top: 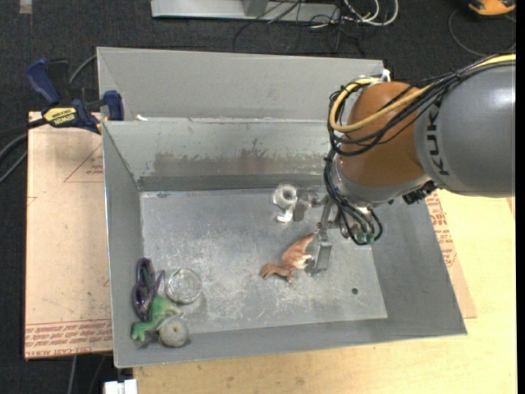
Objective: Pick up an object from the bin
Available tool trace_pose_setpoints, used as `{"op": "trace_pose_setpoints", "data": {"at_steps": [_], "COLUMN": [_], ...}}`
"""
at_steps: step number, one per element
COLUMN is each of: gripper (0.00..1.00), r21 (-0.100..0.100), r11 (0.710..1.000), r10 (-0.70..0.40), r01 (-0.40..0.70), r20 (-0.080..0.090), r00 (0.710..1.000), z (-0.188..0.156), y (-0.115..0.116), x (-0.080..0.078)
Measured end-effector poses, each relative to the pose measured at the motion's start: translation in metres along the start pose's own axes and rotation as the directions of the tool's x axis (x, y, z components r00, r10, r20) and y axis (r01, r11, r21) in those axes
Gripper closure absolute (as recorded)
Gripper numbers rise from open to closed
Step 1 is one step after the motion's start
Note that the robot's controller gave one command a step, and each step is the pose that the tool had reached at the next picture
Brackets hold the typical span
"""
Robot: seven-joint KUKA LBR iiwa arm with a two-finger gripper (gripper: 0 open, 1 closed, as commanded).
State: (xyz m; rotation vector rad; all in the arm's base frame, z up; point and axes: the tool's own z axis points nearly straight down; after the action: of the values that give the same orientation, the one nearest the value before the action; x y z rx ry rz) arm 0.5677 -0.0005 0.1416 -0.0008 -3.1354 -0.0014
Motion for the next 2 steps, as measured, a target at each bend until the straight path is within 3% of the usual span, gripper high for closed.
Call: {"op": "trace_pose_setpoints", "data": {"at_steps": [1,2], "gripper": [0.00,0.00], "r21": [0.000,-0.002], "r11": [1.000,0.991], "r10": [0.000,0.137], "r01": [0.000,-0.137], "r20": [0.007,0.010], "r00": [1.000,0.990], "z": [-0.005,0.047], "y": [0.000,-0.010], "x": [-0.002,0.015]}}
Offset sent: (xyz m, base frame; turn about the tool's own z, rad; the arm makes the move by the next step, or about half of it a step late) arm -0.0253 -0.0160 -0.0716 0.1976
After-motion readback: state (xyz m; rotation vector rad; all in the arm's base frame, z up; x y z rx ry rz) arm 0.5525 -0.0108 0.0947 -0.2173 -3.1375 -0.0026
